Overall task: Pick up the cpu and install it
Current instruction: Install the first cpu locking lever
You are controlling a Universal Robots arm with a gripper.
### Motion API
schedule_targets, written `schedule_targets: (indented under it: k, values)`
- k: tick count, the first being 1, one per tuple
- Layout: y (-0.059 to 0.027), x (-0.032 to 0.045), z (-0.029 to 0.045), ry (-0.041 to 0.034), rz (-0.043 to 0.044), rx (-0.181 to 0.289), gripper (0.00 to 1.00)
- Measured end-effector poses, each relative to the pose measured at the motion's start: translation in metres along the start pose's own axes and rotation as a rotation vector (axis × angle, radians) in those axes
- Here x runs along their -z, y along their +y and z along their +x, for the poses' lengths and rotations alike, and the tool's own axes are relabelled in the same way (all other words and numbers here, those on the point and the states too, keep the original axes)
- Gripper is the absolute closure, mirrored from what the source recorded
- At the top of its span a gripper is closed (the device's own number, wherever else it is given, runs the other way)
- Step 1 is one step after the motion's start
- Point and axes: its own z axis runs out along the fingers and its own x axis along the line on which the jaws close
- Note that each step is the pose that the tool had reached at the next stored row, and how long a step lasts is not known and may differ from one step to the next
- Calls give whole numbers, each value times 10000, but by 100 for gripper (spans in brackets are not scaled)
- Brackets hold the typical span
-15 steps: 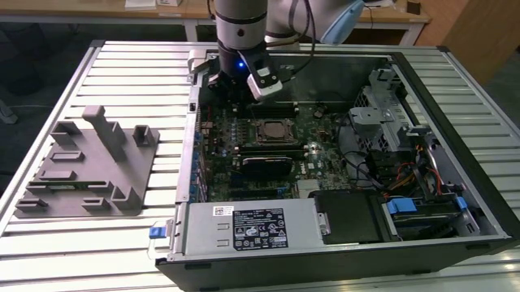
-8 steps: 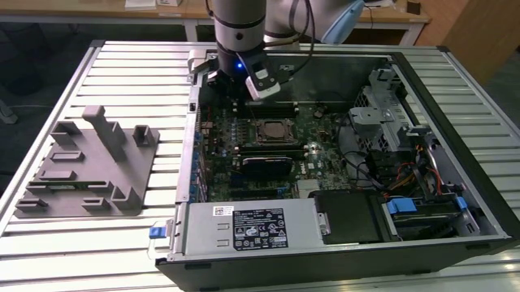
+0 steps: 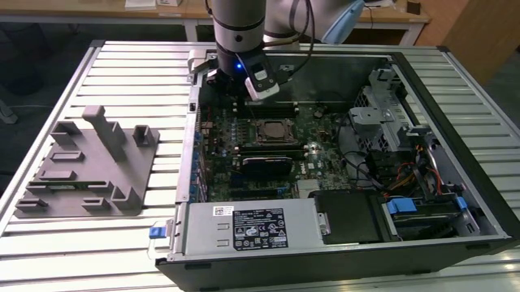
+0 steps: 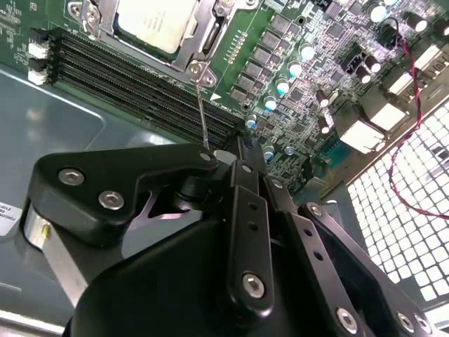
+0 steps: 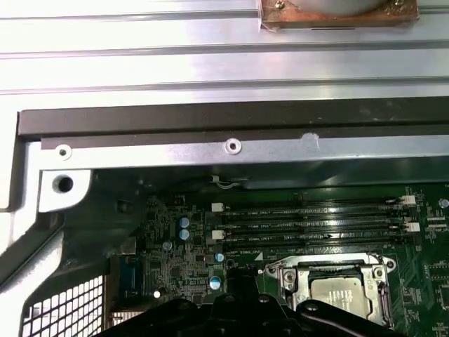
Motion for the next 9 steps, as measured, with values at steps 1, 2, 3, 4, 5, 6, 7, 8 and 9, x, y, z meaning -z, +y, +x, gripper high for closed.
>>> schedule_targets:
  k: [1, 2, 3, 4, 5, 6, 7, 8, 9]
  values:
    - [0, 0, 0, 0, -2, 1, 89]
    - [-1, 1, 0, 2, -14, 1, 89]
    - [-2, -2, 0, 2, -38, 2, 89]
    - [-2, -7, 0, 3, -65, 2, 89]
    - [-3, -14, 0, 4, -82, 1, 89]
    - [-5, -21, 0, 4, -90, 0, 89]
    - [-6, -28, 0, 6, -94, 0, 89]
    - [-8, -35, -2, 6, -99, 0, 89]
    - [-9, -41, -7, 7, -109, 2, 89]
